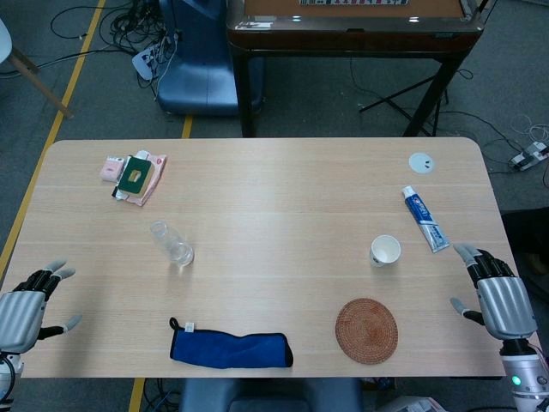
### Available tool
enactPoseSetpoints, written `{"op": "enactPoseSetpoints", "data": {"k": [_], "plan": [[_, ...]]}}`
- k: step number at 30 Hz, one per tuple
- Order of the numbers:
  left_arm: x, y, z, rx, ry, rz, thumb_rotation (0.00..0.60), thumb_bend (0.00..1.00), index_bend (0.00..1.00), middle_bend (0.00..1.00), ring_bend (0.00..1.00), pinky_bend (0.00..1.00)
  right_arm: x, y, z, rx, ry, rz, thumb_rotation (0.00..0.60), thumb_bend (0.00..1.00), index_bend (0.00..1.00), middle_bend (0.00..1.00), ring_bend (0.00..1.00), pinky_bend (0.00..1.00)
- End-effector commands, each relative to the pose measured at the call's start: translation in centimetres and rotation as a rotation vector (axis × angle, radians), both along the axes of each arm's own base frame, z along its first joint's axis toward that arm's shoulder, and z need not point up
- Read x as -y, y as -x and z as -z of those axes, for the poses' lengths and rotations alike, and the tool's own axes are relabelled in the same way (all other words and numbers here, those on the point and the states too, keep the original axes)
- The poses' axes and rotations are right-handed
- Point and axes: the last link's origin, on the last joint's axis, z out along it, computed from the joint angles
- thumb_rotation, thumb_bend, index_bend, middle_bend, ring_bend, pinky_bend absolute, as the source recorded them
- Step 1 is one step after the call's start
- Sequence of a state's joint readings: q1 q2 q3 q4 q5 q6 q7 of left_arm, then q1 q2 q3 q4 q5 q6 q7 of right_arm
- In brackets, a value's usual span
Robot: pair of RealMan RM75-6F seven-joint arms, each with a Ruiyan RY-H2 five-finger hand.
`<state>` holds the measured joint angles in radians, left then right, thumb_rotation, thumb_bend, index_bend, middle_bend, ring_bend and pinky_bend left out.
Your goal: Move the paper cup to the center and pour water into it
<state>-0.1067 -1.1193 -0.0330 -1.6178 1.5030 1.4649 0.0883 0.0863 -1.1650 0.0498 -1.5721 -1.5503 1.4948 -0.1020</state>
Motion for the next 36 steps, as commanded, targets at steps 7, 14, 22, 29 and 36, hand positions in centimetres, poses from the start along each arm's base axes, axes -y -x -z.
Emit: {"op": "enactPoseSetpoints", "data": {"k": [7,14,22,29,36], "plan": [[0.1,0.1,0.1,0.004,-0.001,-0.009,0.6,0.1,0.27,0.17,0.22,0.41,0.6,-0.2,0.4,0.005,-0.018,-0.008,0.6,0.14,0.12,0.13,0.14,0.29],[-0.1,0.4,-0.2,0.023,-0.005,-0.022,0.6,0.1,0.27,0.17,0.22,0.41,2.7,-1.5,1.1,-0.013,-0.03,-0.051,0.6,0.12,0.12,0.07,0.08,0.29],[-0.1,0.4,-0.9,0.045,-0.021,-0.021,0.6,0.1,0.27,0.17,0.22,0.41,6.9,-4.9,2.0,-0.113,-0.086,-0.086,0.6,0.09,0.12,0.04,0.04,0.25],[0.0,0.3,-1.1,0.058,-0.023,-0.019,0.6,0.1,0.27,0.17,0.22,0.41,9.8,-6.3,3.6,-0.183,-0.171,-0.045,0.6,0.01,0.05,0.0,0.0,0.18],[0.1,0.3,-1.4,0.07,-0.026,-0.018,0.6,0.1,0.27,0.18,0.22,0.41,12.2,-6.5,5.5,-0.215,-0.233,0.007,0.6,0.0,0.0,0.0,0.0,0.15]]}}
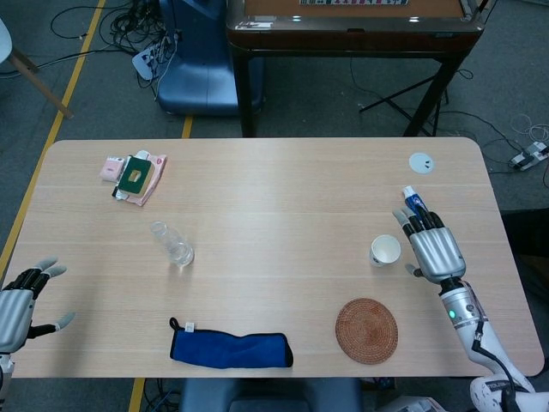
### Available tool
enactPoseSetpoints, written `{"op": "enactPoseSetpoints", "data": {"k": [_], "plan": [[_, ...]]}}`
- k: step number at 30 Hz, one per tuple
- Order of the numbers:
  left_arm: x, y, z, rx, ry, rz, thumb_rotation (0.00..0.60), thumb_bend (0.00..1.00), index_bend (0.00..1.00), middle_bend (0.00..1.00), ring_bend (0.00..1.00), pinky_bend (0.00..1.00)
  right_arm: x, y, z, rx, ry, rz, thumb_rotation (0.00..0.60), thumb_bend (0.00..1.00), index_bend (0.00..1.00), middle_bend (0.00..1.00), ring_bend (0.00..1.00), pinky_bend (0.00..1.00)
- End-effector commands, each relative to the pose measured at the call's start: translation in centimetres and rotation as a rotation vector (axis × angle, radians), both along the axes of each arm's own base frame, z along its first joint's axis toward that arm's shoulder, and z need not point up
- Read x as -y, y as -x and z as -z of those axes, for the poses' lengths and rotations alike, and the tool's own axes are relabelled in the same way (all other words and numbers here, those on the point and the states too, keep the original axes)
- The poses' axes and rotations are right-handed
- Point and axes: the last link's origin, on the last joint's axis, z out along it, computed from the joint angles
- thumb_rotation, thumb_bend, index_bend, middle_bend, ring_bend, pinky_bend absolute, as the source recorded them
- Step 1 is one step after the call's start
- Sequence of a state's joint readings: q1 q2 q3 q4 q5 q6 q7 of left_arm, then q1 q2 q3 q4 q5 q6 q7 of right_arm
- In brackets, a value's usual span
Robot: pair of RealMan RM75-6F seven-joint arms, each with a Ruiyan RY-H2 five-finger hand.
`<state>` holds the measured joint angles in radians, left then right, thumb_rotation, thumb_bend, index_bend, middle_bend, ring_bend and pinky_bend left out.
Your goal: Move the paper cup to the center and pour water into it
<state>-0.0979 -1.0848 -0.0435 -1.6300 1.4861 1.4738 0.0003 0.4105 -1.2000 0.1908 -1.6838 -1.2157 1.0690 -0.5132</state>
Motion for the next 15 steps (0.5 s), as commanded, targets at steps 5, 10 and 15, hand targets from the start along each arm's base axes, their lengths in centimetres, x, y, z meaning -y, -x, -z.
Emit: {"op": "enactPoseSetpoints", "data": {"k": [5,10,15], "plan": [[0.0,0.0,-0.3,0.009,-0.006,-0.002,0.6,0.1,0.27,0.18,0.22,0.41,2.1,-0.3,2.3,-0.035,-0.062,0.039,0.6,0.0,0.0,0.0,0.0,0.15],[0.1,0.0,-0.5,0.013,-0.009,-0.002,0.6,0.1,0.27,0.19,0.22,0.41,2.6,-0.1,3.3,-0.047,-0.096,0.067,0.6,0.0,0.0,0.0,0.0,0.15],[0.2,-0.1,-0.6,0.016,-0.011,0.0,0.6,0.1,0.27,0.19,0.22,0.41,2.9,0.1,4.0,-0.055,-0.118,0.087,0.6,0.0,0.0,0.0,0.0,0.15]]}}
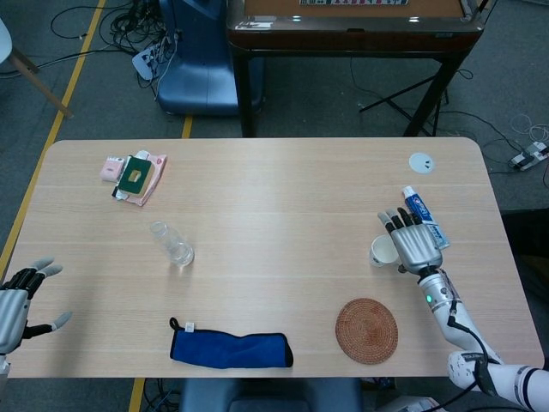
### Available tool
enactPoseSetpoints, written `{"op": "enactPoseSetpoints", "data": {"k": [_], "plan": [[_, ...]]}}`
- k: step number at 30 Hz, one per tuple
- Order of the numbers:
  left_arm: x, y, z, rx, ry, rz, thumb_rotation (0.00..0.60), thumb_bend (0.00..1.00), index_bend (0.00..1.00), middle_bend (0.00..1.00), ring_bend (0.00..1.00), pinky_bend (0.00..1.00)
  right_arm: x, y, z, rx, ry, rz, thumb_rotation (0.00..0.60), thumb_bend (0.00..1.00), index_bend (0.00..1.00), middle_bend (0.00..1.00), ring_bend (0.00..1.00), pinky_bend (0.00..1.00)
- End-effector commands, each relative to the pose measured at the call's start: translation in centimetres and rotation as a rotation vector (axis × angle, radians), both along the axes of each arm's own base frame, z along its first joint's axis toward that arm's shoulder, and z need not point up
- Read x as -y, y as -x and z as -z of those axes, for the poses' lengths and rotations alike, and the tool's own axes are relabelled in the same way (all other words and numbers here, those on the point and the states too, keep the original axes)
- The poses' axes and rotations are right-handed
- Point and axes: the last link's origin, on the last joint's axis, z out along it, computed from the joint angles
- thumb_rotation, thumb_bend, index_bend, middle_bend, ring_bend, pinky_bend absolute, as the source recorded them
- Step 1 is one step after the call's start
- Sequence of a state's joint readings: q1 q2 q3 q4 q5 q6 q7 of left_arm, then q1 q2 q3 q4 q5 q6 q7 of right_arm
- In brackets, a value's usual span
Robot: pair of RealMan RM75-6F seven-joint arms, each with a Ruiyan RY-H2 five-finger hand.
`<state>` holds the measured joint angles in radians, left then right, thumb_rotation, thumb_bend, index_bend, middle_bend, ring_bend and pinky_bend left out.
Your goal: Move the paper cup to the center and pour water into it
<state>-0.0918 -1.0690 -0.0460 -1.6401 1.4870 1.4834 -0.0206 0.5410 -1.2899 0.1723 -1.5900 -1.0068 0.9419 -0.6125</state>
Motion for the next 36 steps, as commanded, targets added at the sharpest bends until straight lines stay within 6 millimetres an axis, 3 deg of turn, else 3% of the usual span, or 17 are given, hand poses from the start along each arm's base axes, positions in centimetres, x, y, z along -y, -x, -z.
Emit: {"op": "enactPoseSetpoints", "data": {"k": [1,14,17,24,27,36], "plan": [[0.0,0.0,0.0,0.0,0.0,0.001,0.6,0.1,0.27,0.19,0.22,0.41,0.2,0.1,0.5,-0.007,-0.016,0.011,0.6,0.0,0.0,0.0,0.0,0.15],[0.0,0.0,0.0,0.003,0.001,-0.002,0.6,0.1,0.27,0.19,0.22,0.41,1.3,0.0,2.6,0.0,-0.068,0.034,0.6,0.0,0.01,0.04,0.01,0.15],[0.0,0.1,-0.1,0.0,-0.003,-0.006,0.6,0.1,0.27,0.19,0.22,0.41,1.4,0.1,2.9,0.007,-0.077,0.035,0.6,0.0,0.06,0.08,0.06,0.15],[0.0,0.0,-0.2,0.003,-0.007,-0.003,0.6,0.1,0.27,0.19,0.22,0.41,1.7,0.4,3.4,0.006,-0.09,0.044,0.6,0.0,0.21,0.2,0.18,0.37],[0.0,0.1,-0.2,0.003,-0.006,-0.004,0.6,0.1,0.27,0.19,0.22,0.41,1.8,0.4,3.5,0.006,-0.09,0.051,0.6,0.01,0.29,0.3,0.27,0.43],[0.1,0.0,-0.3,0.003,-0.01,-0.003,0.6,0.1,0.27,0.19,0.22,0.41,2.3,0.1,3.9,0.02,-0.07,0.039,0.6,0.04,0.42,0.43,0.42,0.57]]}}
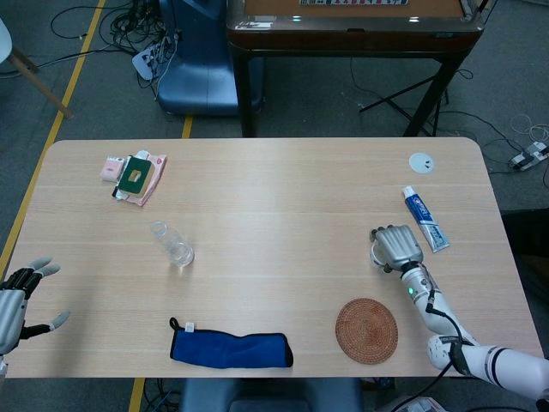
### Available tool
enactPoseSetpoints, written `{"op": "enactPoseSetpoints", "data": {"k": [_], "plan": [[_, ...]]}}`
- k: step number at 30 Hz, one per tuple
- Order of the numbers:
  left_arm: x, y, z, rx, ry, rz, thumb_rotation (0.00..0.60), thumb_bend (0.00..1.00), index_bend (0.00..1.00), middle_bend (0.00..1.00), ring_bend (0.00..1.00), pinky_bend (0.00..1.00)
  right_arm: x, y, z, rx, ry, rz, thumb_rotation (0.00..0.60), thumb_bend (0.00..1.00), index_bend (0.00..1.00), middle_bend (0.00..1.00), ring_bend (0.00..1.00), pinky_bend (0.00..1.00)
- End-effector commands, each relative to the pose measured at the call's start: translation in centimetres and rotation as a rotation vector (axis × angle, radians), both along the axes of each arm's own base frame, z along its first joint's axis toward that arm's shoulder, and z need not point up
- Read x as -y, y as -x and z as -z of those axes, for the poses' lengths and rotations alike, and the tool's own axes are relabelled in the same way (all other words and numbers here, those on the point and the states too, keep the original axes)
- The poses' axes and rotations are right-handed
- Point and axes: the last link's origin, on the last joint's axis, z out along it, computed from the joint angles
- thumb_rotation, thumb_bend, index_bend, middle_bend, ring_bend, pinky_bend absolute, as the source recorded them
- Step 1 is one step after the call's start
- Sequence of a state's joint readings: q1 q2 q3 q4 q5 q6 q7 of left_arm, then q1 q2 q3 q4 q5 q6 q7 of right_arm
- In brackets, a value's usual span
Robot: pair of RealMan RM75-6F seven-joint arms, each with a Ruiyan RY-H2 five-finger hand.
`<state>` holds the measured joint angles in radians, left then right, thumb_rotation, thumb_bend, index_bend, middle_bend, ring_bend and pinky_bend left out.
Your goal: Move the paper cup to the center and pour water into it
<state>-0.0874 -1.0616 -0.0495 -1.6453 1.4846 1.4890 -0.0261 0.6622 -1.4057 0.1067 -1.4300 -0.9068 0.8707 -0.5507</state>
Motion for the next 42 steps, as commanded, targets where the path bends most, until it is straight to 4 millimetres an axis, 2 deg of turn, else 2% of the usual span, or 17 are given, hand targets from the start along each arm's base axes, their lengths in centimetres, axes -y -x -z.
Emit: {"op": "enactPoseSetpoints", "data": {"k": [1,6,10,22,28,42], "plan": [[0.0,0.0,-0.1,-0.002,-0.003,0.0,0.6,0.1,0.27,0.19,0.22,0.41,0.1,-0.2,0.1,0.004,0.009,-0.009,0.6,0.04,0.43,0.44,0.43,0.57],[0.0,0.0,-0.2,-0.009,-0.009,-0.002,0.6,0.1,0.27,0.19,0.22,0.41,0.3,-1.0,0.1,0.015,0.013,-0.028,0.6,0.05,0.45,0.46,0.46,0.58],[0.0,0.0,-0.2,-0.009,-0.008,-0.005,0.6,0.1,0.27,0.19,0.22,0.41,0.8,-2.8,0.1,0.029,0.009,-0.064,0.6,0.05,0.46,0.47,0.46,0.58],[-0.3,0.4,-0.4,-0.037,-0.027,-0.027,0.6,0.1,0.27,0.19,0.22,0.41,3.2,-10.4,1.0,0.064,-0.033,-0.164,0.6,0.05,0.46,0.47,0.47,0.58],[-0.4,0.6,-0.6,-0.037,-0.029,-0.036,0.6,0.1,0.27,0.19,0.22,0.41,4.2,-13.3,2.6,0.074,-0.058,-0.202,0.6,0.05,0.46,0.47,0.47,0.58],[-0.3,0.6,-0.7,-0.059,-0.04,-0.046,0.6,0.1,0.29,0.19,0.22,0.41,5.6,-17.7,7.0,0.098,-0.116,-0.295,0.6,0.05,0.46,0.47,0.46,0.58]]}}
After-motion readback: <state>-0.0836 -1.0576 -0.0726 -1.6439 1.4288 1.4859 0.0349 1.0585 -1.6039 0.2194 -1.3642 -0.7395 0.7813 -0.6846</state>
